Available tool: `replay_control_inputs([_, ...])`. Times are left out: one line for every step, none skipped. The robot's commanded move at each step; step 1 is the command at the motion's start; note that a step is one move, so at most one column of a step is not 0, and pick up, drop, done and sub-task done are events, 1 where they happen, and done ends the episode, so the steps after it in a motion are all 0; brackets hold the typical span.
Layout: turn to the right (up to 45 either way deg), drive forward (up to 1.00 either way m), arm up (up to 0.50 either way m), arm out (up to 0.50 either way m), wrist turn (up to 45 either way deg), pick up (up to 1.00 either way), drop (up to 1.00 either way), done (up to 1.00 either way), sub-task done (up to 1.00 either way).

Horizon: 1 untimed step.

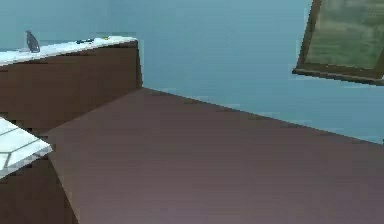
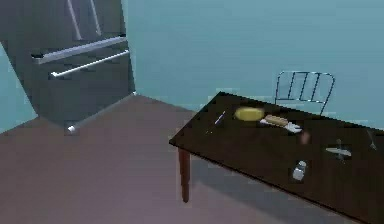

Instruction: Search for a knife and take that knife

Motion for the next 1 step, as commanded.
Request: replay_control_inputs([45.0, 0.0, 0.0, 0.0, 0.0, 0.0, 0.0, 0.0, 0.0])
